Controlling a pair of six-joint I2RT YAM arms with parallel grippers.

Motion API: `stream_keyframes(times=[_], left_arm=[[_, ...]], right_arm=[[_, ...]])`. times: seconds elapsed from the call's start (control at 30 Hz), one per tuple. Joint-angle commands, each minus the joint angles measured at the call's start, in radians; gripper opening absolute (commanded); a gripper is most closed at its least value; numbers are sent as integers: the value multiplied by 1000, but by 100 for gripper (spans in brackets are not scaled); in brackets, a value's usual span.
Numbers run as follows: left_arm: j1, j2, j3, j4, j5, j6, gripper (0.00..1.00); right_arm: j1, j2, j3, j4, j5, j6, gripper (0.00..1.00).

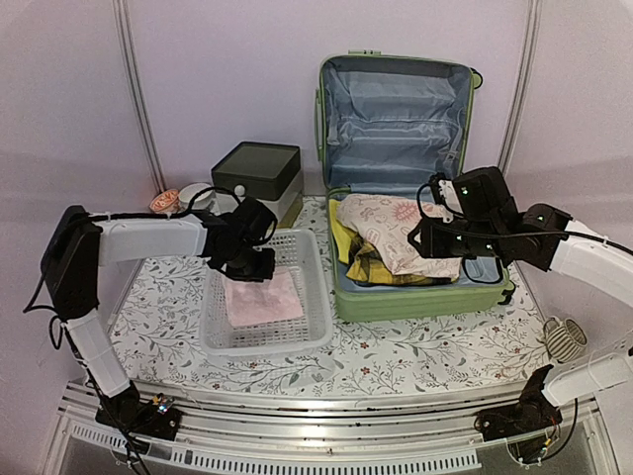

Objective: Open, take out, and arrange the luggage
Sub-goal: Adjust the clothes in the bin.

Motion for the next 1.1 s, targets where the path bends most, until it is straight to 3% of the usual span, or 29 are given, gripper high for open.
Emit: stream_keyframes(times=[0.0, 0.1, 0.17, 0.43, 0.6, 0.8, 1.07], left_arm=[[-21, 52, 60, -33, -10, -1, 10], [-40, 85, 99, -33, -10, 0, 26], [-55, 124, 134, -33, -8, 4, 43], [-70, 357, 347, -184, -56, -34, 51], [-72, 434, 381, -207, -101, -70, 58], [-66, 485, 392, -262, -164, -119, 51], [-70, 448, 356, -254, -202, -95, 9]], right_arm=[[-6, -20, -10, 17, 23, -10, 43], [-7, -18, -8, 17, 23, -10, 43], [-7, -18, -11, 19, 24, -10, 43], [-6, -25, -13, 18, 28, -9, 43], [-7, -37, -17, 14, 34, -11, 43], [-6, -44, -16, 11, 38, -14, 43], [-6, -49, -19, 11, 37, -14, 43]])
